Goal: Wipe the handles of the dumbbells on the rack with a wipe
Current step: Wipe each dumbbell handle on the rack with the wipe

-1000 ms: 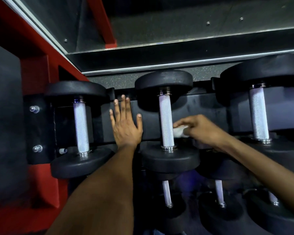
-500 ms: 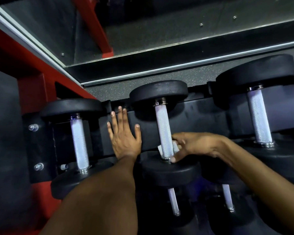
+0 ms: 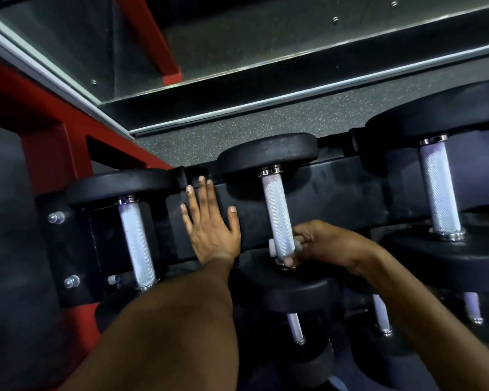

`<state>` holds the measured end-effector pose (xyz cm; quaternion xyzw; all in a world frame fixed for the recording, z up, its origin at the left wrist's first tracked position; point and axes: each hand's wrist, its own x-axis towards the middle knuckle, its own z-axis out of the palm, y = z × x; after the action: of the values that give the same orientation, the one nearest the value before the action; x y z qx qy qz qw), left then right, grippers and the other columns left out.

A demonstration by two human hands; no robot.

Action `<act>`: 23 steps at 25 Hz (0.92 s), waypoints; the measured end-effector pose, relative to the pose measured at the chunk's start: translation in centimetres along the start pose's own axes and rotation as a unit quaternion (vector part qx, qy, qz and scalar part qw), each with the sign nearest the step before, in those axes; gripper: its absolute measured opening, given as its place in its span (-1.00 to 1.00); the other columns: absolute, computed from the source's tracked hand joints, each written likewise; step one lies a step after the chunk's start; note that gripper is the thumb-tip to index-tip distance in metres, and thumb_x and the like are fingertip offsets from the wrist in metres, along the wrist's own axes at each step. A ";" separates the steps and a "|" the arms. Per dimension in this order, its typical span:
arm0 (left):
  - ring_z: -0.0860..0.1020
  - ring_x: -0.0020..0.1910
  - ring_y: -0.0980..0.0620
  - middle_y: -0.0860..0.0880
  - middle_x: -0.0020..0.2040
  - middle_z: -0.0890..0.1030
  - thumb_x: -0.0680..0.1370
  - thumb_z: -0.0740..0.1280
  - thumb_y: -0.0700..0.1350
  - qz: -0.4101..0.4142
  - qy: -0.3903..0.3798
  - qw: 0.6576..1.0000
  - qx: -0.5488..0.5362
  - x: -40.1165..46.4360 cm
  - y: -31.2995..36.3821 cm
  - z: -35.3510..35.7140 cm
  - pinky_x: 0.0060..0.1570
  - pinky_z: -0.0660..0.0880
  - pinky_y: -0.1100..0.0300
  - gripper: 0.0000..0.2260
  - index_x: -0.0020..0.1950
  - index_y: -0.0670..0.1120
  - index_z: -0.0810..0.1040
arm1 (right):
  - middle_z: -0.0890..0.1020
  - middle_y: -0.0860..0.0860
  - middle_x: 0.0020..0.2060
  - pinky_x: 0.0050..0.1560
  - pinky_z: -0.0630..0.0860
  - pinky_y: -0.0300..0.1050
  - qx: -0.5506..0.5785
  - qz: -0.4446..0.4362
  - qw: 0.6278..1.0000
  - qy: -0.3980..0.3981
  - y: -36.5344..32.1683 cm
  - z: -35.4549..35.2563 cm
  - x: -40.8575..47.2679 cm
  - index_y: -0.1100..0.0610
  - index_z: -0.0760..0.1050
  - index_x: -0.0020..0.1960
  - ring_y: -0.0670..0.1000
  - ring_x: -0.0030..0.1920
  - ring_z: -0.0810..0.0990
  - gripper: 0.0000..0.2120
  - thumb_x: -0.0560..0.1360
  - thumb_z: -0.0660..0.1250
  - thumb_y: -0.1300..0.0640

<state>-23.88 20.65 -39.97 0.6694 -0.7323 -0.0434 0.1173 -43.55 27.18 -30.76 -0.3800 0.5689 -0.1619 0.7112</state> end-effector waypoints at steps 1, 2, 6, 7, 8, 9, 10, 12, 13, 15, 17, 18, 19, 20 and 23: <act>0.02 0.56 -0.08 -0.04 0.58 0.13 0.55 0.05 0.06 0.002 -0.004 1.000 -0.001 0.0 -0.1 0.0 0.50 -0.10 -0.04 -0.41 0.56 -0.14 0.15 | 0.58 0.05 -0.29 -0.21 0.36 -0.22 -0.047 0.002 0.998 0.040 0.0 0.7 0.1 0.21 0.58 -0.18 -0.03 -0.22 0.49 -0.92 0.37 0.47 0.30; 0.02 0.57 -0.08 -0.04 0.58 0.12 0.56 0.05 0.06 0.004 -0.005 1.000 -0.002 -0.1 -0.1 0.1 0.50 -0.10 -0.04 -0.41 0.56 -0.15 0.15 | 0.56 0.06 -0.27 -0.23 0.34 -0.20 -0.150 0.011 0.984 0.092 0.1 1.2 0.1 0.12 0.53 -0.23 -0.01 -0.21 0.50 -0.89 0.40 0.45 0.23; 0.03 0.56 -0.10 -0.05 0.58 0.12 0.55 0.05 0.06 0.005 -0.001 1.000 -0.003 0.0 0.0 -0.1 0.50 -0.12 -0.04 -0.40 0.56 -0.15 0.15 | 0.54 0.17 0.09 0.00 0.42 -0.13 -0.515 -0.035 0.851 0.099 -4.8 2.6 -2.2 0.18 0.49 0.12 0.16 0.12 0.54 -0.82 0.53 0.23 0.23; 0.04 0.56 -0.10 -0.05 0.58 0.13 0.55 0.06 0.06 0.005 0.000 1.000 -0.005 0.0 0.0 -0.1 0.49 -0.12 -0.04 -0.40 0.56 -0.16 0.16 | 0.56 0.18 0.08 -0.03 0.41 -0.16 -0.510 -0.085 0.853 0.071 -6.1 2.7 -2.0 0.17 0.51 0.13 0.16 0.11 0.55 -0.80 0.52 0.23 0.23; 0.05 0.56 -0.11 -0.06 0.57 0.14 0.54 0.05 0.07 0.003 -0.001 1.000 -0.012 0.1 0.0 -0.1 0.49 -0.12 -0.04 -0.39 0.56 -0.16 0.16 | 0.59 0.18 0.06 -0.05 0.42 -0.16 -0.526 -0.132 0.839 0.044 -7.0 3.0 -1.4 0.17 0.53 0.14 0.16 0.09 0.56 -0.77 0.51 0.23 0.26; 0.06 0.56 -0.10 -0.05 0.57 0.14 0.54 0.05 0.08 0.001 -0.003 1.000 -0.019 0.1 0.0 -0.1 0.49 -0.12 -0.04 -0.39 0.56 -0.15 0.16 | 0.59 0.19 0.07 -0.01 0.44 -0.12 -0.577 -0.174 0.798 0.017 -7.4 3.2 -0.3 0.21 0.50 0.19 0.17 0.09 0.56 -0.73 0.51 0.21 0.28; 0.05 0.56 -0.10 -0.05 0.57 0.15 0.54 0.04 0.08 0.001 -0.004 1.000 -0.021 0.1 0.0 -0.2 0.49 -0.12 -0.03 -0.38 0.56 -0.15 0.16 | 0.57 0.20 0.13 0.05 0.45 -0.08 -0.638 -0.182 0.748 -0.017 -7.6 3.8 1.0 0.27 0.44 0.26 0.17 0.14 0.55 -0.69 0.54 0.17 0.28; 0.06 0.55 -0.10 -0.06 0.57 0.16 0.54 0.06 0.07 0.005 0.003 1.000 -0.015 0.1 0.0 -0.1 0.49 -0.13 -0.02 -0.39 0.56 -0.15 0.16 | 0.51 0.15 0.25 0.16 0.43 -0.03 -0.722 -0.114 0.677 -0.082 -7.3 5.3 3.1 0.29 0.38 0.32 0.15 0.24 0.50 -0.67 0.60 0.11 0.20; 0.07 0.55 -0.11 -0.06 0.57 0.16 0.53 0.08 0.07 0.007 0.004 1.000 -0.013 0.1 0.0 0.0 0.49 -0.13 -0.01 -0.39 0.55 -0.15 0.17 | 0.50 0.12 0.27 0.17 0.43 -0.03 -0.744 -0.092 0.654 -0.104 -6.9 5.9 3.7 0.25 0.40 0.31 0.13 0.26 0.49 -0.68 0.61 0.11 0.18; 0.08 0.55 -0.11 -0.07 0.56 0.18 0.53 0.10 0.06 0.009 0.006 1.000 -0.014 0.1 -0.1 0.2 0.48 -0.13 -0.01 -0.39 0.55 -0.16 0.18 | 0.51 0.11 0.26 0.15 0.45 -0.02 -0.750 -0.104 0.642 -0.122 -6.9 5.9 3.7 0.23 0.45 0.27 0.12 0.25 0.50 -0.71 0.61 0.11 0.19; 0.09 0.55 -0.11 -0.07 0.56 0.19 0.53 0.10 0.06 0.009 0.012 1.000 -0.013 0.1 -0.1 0.2 0.49 -0.13 0.00 -0.39 0.55 -0.15 0.18 | 0.54 0.13 0.20 0.15 0.45 -0.03 -0.732 -0.140 0.654 -0.129 -7.0 4.8 2.6 0.22 0.47 0.23 0.13 0.20 0.52 -0.72 0.59 0.11 0.20; 0.08 0.55 -0.11 -0.07 0.56 0.19 0.54 0.10 0.06 0.009 0.013 1.000 -0.013 0.0 -0.1 0.1 0.49 -0.13 0.00 -0.39 0.55 -0.15 0.18 | 0.56 0.14 0.15 0.13 0.44 -0.05 -0.706 -0.170 0.672 -0.142 -6.9 3.9 1.8 0.18 0.50 0.20 0.13 0.16 0.54 -0.74 0.58 0.14 0.20; 0.08 0.55 -0.11 -0.07 0.56 0.19 0.54 0.09 0.07 0.011 0.011 1.000 -0.015 0.0 -0.2 0.1 0.49 -0.14 0.00 -0.40 0.55 -0.15 0.18 | 0.59 0.13 0.09 0.11 0.47 -0.06 -0.674 -0.207 0.693 -0.148 -6.8 2.7 1.2 0.13 0.53 0.17 0.12 0.11 0.57 -0.75 0.56 0.17 0.20; 0.08 0.55 -0.11 -0.07 0.57 0.18 0.54 0.09 0.07 0.011 0.009 1.000 -0.016 0.0 -0.2 0.1 0.49 -0.14 0.00 -0.40 0.55 -0.15 0.18 | 0.61 0.13 0.05 0.09 0.50 -0.04 -0.636 -0.256 0.717 -0.127 -6.9 1.2 0.8 0.10 0.55 0.15 0.12 0.08 0.59 -0.75 0.54 0.19 0.21; 0.06 0.56 -0.10 -0.06 0.57 0.16 0.56 0.07 0.07 0.011 0.005 1.000 -0.015 -0.1 -0.1 0.0 0.49 -0.13 0.00 -0.40 0.56 -0.15 0.16 | 0.60 0.18 0.15 0.22 0.47 0.07 -0.603 -0.440 0.661 0.071 -4.5 -3.1 0.8 0.22 0.55 0.21 0.19 0.17 0.58 -0.67 0.59 0.09 0.18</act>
<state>-23.76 20.70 -40.03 0.6595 -0.7385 -0.0498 0.1310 -45.28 22.58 -28.31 -0.9191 0.3576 -0.1040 0.1292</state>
